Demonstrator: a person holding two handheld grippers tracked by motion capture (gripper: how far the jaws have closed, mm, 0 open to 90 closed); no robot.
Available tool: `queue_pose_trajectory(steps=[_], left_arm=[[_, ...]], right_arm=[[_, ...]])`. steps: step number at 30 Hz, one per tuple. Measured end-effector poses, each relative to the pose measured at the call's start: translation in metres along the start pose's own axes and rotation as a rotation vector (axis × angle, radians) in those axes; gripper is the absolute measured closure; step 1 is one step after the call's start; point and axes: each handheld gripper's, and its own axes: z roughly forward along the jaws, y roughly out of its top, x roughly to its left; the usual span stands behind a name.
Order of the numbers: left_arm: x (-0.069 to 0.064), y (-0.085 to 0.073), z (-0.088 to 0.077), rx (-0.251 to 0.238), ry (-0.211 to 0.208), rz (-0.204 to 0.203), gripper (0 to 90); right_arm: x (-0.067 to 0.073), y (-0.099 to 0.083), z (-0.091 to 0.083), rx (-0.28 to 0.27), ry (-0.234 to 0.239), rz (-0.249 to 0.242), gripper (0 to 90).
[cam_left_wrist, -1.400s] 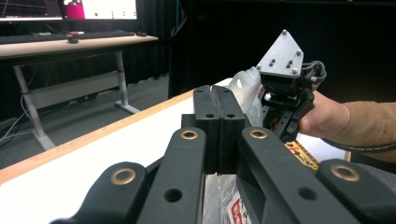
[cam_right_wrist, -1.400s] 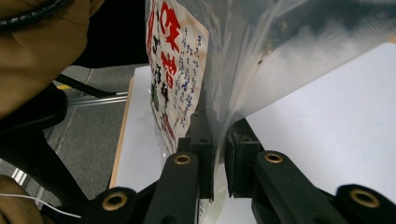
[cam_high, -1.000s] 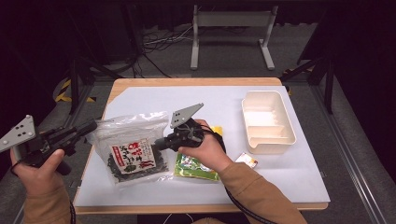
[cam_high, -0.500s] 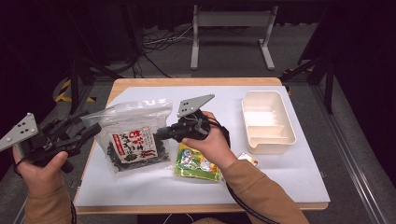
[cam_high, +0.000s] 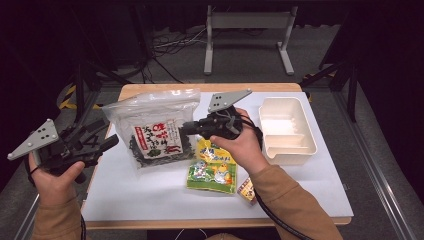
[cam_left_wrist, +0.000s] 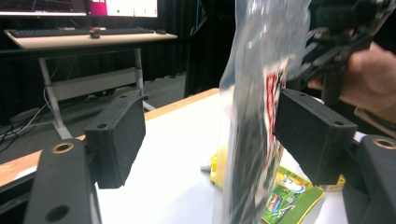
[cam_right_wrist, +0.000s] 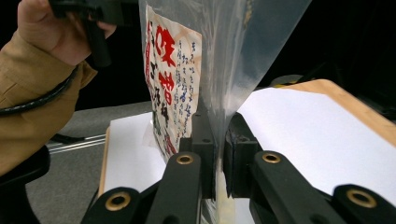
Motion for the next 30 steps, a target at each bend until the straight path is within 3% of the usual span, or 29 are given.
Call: queue_pose_trajectory(steps=[15, 30], left_arm=[[0.005, -0.011, 0.027, 0.057, -0.01, 0.006, 16.4], [0.012, -0.028, 0.051, 0.118, -0.027, -0.012, 12.8]], right_arm=[[-0.015, 0.007, -0.072, -0.031, -0.155, -0.005, 85.0], [-0.039, -0.001, -0.137, -0.024, -0.318, 0.019, 85.2]])
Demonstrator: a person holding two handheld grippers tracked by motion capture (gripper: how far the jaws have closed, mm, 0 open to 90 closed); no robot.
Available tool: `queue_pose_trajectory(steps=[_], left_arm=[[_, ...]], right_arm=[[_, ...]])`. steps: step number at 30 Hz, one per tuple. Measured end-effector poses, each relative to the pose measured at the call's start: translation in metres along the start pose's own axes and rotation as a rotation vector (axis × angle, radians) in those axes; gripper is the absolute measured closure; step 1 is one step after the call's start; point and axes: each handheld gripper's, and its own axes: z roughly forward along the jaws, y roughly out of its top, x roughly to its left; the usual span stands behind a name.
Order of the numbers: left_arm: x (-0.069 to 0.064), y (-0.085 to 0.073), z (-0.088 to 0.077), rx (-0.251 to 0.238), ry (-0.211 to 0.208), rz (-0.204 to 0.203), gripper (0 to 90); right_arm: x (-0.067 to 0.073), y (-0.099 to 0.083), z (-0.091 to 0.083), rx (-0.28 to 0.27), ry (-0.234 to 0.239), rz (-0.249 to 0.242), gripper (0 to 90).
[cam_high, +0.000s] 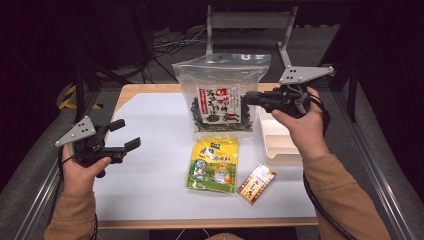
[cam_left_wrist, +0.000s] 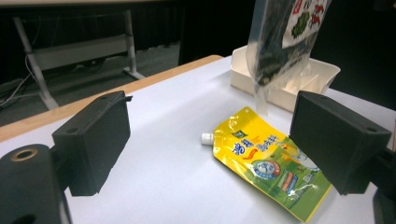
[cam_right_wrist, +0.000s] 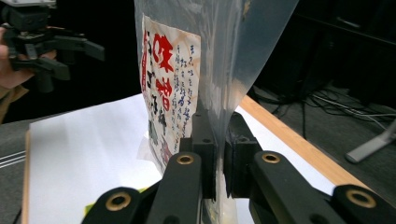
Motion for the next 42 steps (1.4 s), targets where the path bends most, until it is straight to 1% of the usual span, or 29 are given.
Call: queue_pose_trajectory(steps=[5, 8, 9, 10, 11, 14, 16, 18, 22, 25, 27, 30, 33, 36, 37, 40, 41, 42], left_arm=[[0.002, -0.004, 0.001, 0.016, -0.001, -0.007, 11.7], [0.003, -0.008, 0.001, 0.024, 0.011, -0.028, 9.5], [0.004, -0.009, 0.001, 0.025, 0.014, -0.025, 8.6], [0.004, -0.009, 0.001, 0.025, 0.014, -0.025, 8.0], [0.004, -0.011, 0.0, 0.033, 0.018, -0.03, 8.0], [0.006, -0.013, 0.0, 0.033, 0.022, -0.039, 6.5], [0.008, -0.015, 0.0, 0.031, 0.026, -0.047, 6.5], [0.009, -0.016, 0.0, 0.027, 0.019, -0.055, 6.6], [0.009, -0.017, 0.002, 0.036, 0.023, -0.053, 6.5], [0.009, -0.018, 0.004, 0.033, 0.028, -0.053, 6.8], [0.009, -0.017, 0.005, 0.031, 0.041, -0.047, 8.5], [0.008, -0.017, 0.006, 0.029, 0.047, -0.039, 8.5], [0.006, -0.018, 0.007, 0.036, 0.058, -0.029, 8.7], [0.001, -0.02, 0.008, 0.043, 0.092, -0.015, 9.1], [0.001, -0.02, 0.009, 0.046, 0.101, 0.005, 9.8], [0.0, -0.02, 0.01, 0.045, 0.1, 0.01, 10.2], [-0.001, -0.021, 0.01, 0.044, 0.096, 0.011, 10.2], [-0.001, -0.021, 0.01, 0.044, 0.096, 0.009, 10.2]], right_arm=[[-0.012, -0.001, -0.013, -0.009, -0.041, 0.012, 85.1], [-0.018, -0.001, -0.02, -0.012, -0.064, 0.01, 85.1], [-0.021, -0.002, -0.023, -0.012, -0.074, 0.009, 85.2], [-0.021, -0.002, -0.023, -0.012, -0.074, 0.009, 85.2], [-0.022, -0.002, -0.024, -0.013, -0.079, 0.011, 85.1], [-0.031, -0.004, -0.032, -0.019, -0.109, 0.017, 85.2], [-0.033, -0.005, -0.034, -0.02, -0.117, 0.017, 85.2], [-0.038, -0.007, -0.038, -0.022, -0.138, 0.022, 85.3], [-0.045, -0.011, -0.043, -0.024, -0.17, 0.027, 85.3], [-0.051, -0.013, -0.049, -0.026, -0.194, 0.028, 85.4], [-0.054, -0.015, -0.052, -0.024, -0.209, 0.03, 85.3], [-0.059, -0.017, -0.057, -0.03, -0.228, 0.039, 85.3], [-0.063, -0.02, -0.062, -0.04, -0.251, 0.043, 85.3], [-0.066, -0.023, -0.066, -0.045, -0.276, 0.05, 85.3], [-0.068, -0.024, -0.067, -0.047, -0.285, 0.052, 85.3], [-0.071, -0.026, -0.069, -0.047, -0.297, 0.06, 85.3], [-0.074, -0.029, -0.071, -0.048, -0.312, 0.069, 85.3], [-0.074, -0.029, -0.071, -0.048, -0.312, 0.069, 85.3]])
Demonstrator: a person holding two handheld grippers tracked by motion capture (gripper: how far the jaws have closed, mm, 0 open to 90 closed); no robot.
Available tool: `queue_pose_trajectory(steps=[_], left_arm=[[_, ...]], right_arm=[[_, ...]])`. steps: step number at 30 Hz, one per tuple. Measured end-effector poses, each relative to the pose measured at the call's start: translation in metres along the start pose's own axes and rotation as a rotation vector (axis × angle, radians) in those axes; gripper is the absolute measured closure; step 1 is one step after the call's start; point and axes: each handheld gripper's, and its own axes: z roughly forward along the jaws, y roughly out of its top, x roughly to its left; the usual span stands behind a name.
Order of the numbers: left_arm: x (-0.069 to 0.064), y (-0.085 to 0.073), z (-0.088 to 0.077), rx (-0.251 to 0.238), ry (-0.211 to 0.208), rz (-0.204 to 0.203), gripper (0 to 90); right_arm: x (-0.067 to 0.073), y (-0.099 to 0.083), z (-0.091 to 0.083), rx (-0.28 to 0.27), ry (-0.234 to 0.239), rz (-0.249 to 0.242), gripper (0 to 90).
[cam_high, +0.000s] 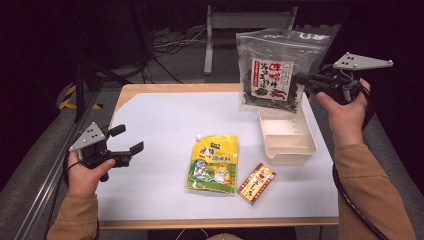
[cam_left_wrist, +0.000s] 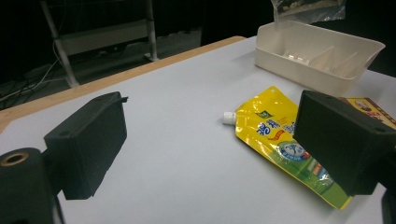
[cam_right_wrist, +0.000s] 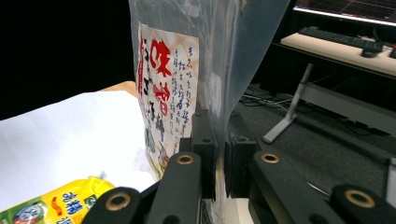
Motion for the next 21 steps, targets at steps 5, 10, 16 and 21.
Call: queue_pose_trajectory(steps=[5, 10, 16, 21], left_arm=[[-0.002, -0.003, 0.001, -0.015, 0.02, -0.004, 10.4], [-0.005, -0.005, 0.004, -0.008, 0.025, 0.008, 11.2], [-0.005, -0.006, 0.007, 0.0, 0.013, 0.006, 11.2], [-0.001, -0.006, 0.01, 0.01, -0.021, 0.014, 8.9]], right_arm=[[-0.009, -0.009, -0.001, -0.014, -0.029, 0.005, 85.5], [-0.015, -0.018, -0.001, -0.013, -0.057, 0.02, 85.5], [-0.024, -0.03, -0.001, -0.014, -0.081, 0.046, 85.5], [-0.032, -0.042, 0.0, 0.002, -0.11, 0.063, 85.5]])
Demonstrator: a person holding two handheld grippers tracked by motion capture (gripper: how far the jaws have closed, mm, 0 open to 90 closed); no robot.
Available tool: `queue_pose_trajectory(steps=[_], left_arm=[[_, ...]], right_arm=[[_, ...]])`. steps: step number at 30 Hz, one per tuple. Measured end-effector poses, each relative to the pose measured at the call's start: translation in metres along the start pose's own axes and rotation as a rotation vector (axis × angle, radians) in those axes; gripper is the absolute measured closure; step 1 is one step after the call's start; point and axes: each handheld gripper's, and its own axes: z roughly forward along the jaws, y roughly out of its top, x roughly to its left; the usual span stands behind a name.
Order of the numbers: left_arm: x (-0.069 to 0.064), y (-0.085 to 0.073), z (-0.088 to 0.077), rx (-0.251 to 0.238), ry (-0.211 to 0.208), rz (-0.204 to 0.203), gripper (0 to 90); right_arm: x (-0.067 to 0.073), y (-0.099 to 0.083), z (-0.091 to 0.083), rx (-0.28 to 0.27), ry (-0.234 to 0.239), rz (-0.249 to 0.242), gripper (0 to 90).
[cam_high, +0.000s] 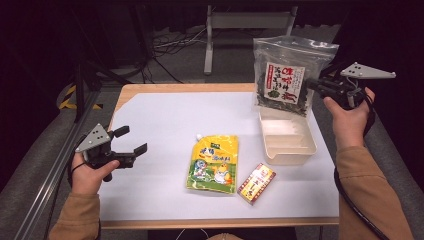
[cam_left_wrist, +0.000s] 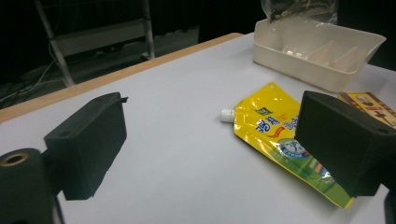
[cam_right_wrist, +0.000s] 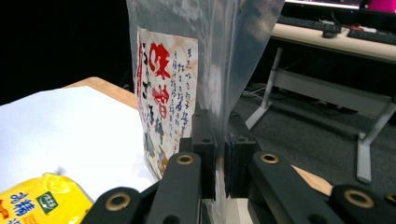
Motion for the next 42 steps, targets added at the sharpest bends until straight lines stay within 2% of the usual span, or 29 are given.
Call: queue_pose_trajectory(steps=[3, 6, 9, 16, 19, 25, 32, 37, 42], left_arm=[[0.001, -0.001, 0.002, 0.018, -0.012, 0.013, 6.7], [0.001, -0.001, 0.004, 0.021, -0.013, 0.011, 6.2], [0.001, -0.002, 0.006, 0.023, -0.016, 0.025, 6.1], [0.0, -0.003, 0.01, 0.038, -0.026, 0.026, 6.0], [-0.003, -0.005, 0.015, 0.058, -0.038, 0.03, 6.0], [-0.004, -0.005, 0.016, 0.065, -0.044, 0.035, 6.0], [-0.005, -0.005, 0.017, 0.066, -0.047, 0.035, 6.0], [-0.005, -0.006, 0.019, 0.073, -0.051, 0.029, 6.0], [-0.005, -0.006, 0.021, 0.079, -0.053, 0.04, 6.0]], right_arm=[[-0.005, -0.007, 0.001, 0.001, -0.009, 0.019, 85.5], [-0.009, -0.013, 0.002, 0.003, -0.019, 0.031, 85.5], [-0.011, -0.018, 0.003, 0.007, -0.027, 0.044, 85.5], [-0.015, -0.026, 0.005, 0.002, -0.042, 0.064, 85.3], [-0.012, -0.025, 0.005, 0.009, -0.07, 0.069, 85.3], [-0.006, -0.024, 0.003, 0.015, -0.134, 0.064, 85.1], [-0.002, -0.028, 0.006, 0.02, -0.151, 0.067, 84.7], [-0.002, -0.038, 0.011, 0.031, -0.161, 0.088, 84.3], [-0.002, -0.045, 0.014, 0.037, -0.161, 0.093, 83.8]])
